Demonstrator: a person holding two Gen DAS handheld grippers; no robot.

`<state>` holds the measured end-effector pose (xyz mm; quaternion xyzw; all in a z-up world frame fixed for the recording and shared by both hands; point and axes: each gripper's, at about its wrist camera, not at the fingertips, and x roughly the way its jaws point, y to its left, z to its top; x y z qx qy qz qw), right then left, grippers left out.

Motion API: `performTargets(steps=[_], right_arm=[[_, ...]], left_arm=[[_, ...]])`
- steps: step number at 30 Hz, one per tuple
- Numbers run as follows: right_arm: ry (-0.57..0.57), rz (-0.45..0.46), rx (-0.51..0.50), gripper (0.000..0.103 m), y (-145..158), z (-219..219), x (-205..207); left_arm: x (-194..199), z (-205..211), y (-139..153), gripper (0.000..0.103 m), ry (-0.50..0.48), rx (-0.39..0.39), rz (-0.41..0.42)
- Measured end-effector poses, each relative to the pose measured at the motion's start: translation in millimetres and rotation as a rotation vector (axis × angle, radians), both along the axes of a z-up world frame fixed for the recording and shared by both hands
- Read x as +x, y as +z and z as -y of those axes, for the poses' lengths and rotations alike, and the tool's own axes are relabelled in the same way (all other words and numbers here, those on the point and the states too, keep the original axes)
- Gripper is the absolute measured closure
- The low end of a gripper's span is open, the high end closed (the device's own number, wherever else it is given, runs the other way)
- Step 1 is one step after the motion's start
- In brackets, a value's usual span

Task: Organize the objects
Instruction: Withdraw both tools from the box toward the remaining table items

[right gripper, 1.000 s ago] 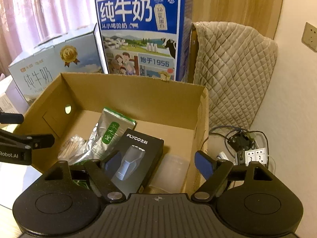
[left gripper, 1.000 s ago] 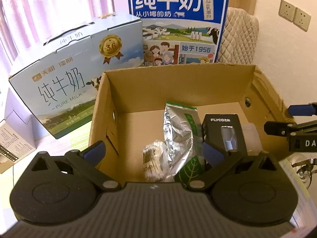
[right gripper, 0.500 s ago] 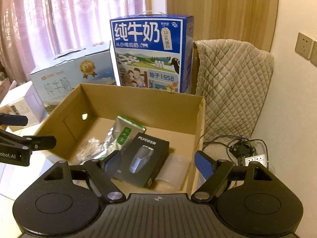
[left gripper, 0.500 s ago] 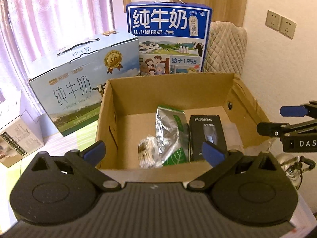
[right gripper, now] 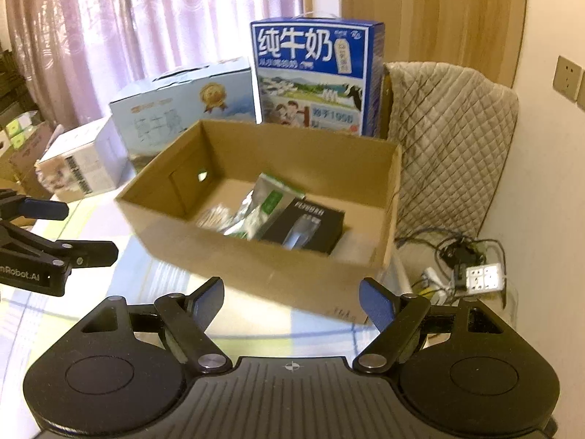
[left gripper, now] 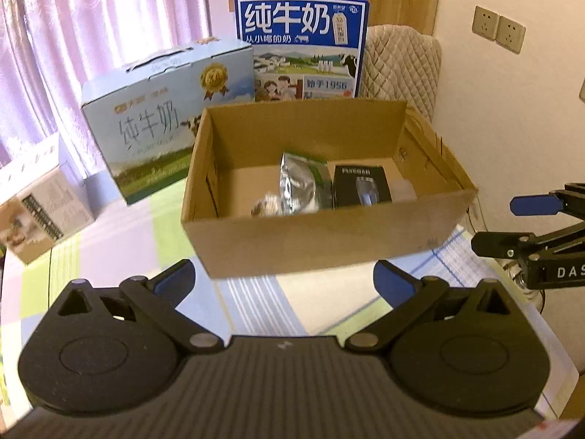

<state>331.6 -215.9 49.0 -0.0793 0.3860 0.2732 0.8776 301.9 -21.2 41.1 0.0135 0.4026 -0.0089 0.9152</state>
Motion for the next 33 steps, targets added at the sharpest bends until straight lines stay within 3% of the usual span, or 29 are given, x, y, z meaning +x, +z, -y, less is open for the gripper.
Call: performTargets(steps=[13, 33], right_arm=[[0.049, -0.045, 0.020, 0.025, -7, 12, -57], [0.180, -0.182, -0.085, 0.027, -84, 18, -117]], left_arm=[[-63, 5, -14, 0.001, 0.044, -0.029, -0.016], [-132, -14, -69, 0.002, 0.135, -0.045, -0.139]])
